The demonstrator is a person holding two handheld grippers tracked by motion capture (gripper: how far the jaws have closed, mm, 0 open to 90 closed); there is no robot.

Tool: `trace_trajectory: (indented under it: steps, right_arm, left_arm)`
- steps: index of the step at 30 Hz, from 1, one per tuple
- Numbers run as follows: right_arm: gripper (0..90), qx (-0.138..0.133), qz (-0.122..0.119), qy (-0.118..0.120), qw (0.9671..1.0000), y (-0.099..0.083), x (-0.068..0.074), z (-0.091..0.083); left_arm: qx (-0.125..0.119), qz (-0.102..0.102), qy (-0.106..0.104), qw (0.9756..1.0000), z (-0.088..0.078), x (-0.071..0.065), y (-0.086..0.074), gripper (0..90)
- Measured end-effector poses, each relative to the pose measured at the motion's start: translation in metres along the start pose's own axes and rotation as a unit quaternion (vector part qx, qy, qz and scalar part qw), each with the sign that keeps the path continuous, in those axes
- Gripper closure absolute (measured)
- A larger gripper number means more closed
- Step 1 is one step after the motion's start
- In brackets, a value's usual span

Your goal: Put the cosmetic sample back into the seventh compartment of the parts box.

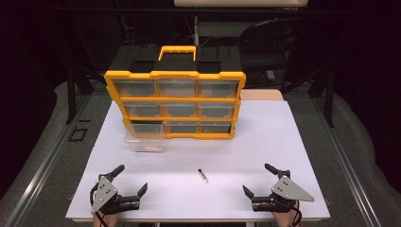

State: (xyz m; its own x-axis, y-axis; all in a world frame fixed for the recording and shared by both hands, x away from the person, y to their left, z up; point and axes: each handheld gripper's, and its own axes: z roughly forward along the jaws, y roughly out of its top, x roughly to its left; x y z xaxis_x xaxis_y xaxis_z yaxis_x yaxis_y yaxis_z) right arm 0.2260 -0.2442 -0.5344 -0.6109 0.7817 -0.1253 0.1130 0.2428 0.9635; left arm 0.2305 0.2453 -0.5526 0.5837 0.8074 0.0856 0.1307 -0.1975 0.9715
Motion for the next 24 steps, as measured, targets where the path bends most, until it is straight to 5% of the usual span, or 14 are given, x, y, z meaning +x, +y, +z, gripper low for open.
trace_trajectory:
  steps: [24]
  right_arm:
    - [0.0, 0.059, 0.031, 0.014, 0.9977, 0.008, 0.007, 0.028]
  left_arm:
    - [0.007, -0.002, -0.001, 1.0000, 0.000, 0.000, 0.000, 0.0]
